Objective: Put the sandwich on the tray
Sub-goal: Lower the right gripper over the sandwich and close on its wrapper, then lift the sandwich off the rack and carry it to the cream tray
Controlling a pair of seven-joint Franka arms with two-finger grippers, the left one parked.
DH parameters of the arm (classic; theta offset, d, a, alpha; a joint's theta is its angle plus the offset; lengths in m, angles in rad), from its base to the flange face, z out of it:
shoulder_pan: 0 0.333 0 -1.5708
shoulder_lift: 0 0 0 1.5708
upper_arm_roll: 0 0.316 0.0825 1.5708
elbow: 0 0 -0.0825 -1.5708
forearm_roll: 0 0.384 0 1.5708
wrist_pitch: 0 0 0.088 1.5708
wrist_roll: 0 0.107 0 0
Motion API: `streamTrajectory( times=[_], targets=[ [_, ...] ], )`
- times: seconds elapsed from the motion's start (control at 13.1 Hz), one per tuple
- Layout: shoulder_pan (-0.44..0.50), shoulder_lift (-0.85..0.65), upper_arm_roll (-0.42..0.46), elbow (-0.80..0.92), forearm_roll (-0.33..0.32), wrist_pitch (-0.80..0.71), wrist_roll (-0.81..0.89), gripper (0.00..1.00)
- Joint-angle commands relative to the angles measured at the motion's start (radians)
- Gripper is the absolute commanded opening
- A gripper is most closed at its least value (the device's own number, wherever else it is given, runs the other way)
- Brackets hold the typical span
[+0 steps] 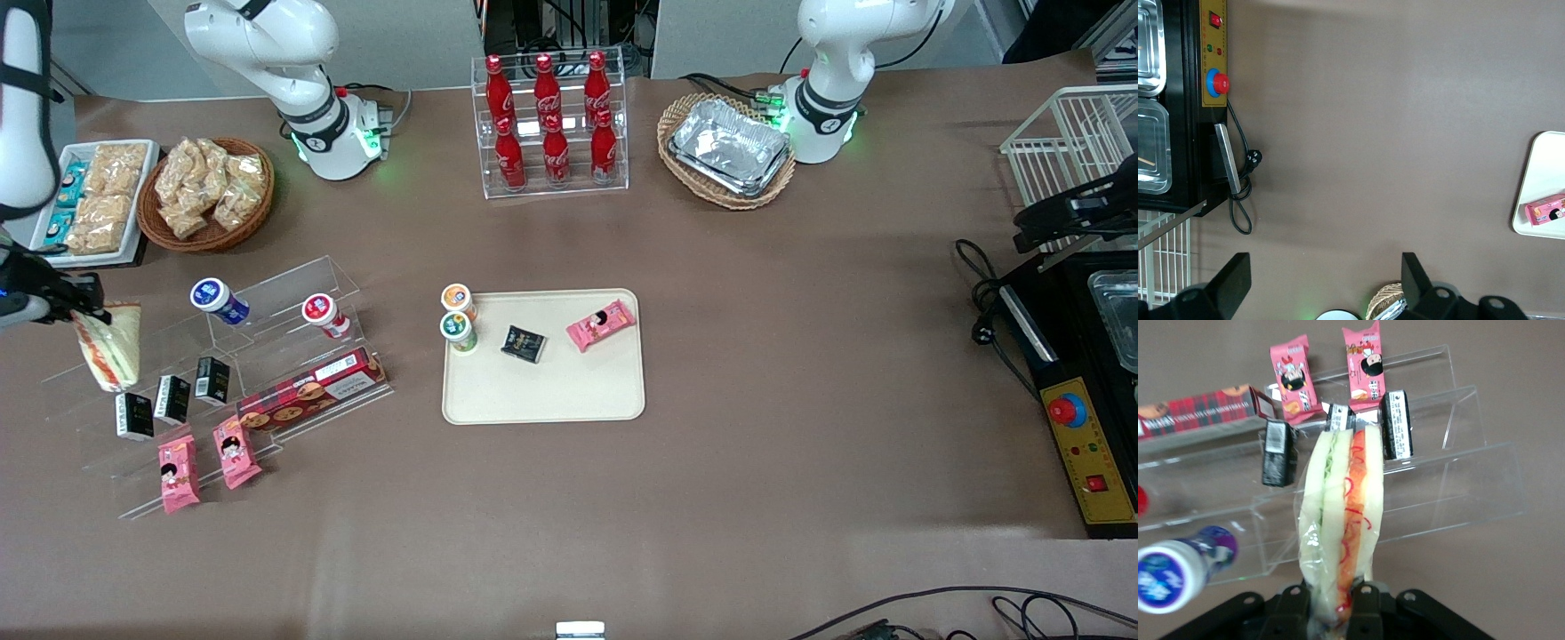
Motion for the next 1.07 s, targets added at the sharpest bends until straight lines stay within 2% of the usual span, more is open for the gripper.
streamTrajectory(
  times=[0.0,0.23,0.46,0.69,0.99],
  targets=[
    [0.078,-0.012,0.007,0.103,0.013,-0.148,0.289,0.07],
    [0.208,-0.012,0.007,0.168,0.001,-0.250,0.630,0.07],
    [0.363,-0.015,0.007,0.174,-0.005,-0.271,0.986,0.07],
    [0.560,-0.003,0.007,0.174,-0.048,-0.249,1.386,0.07],
    [0.791,0.065,0.005,0.176,-0.057,-0.145,1.792,0.07]
  ],
)
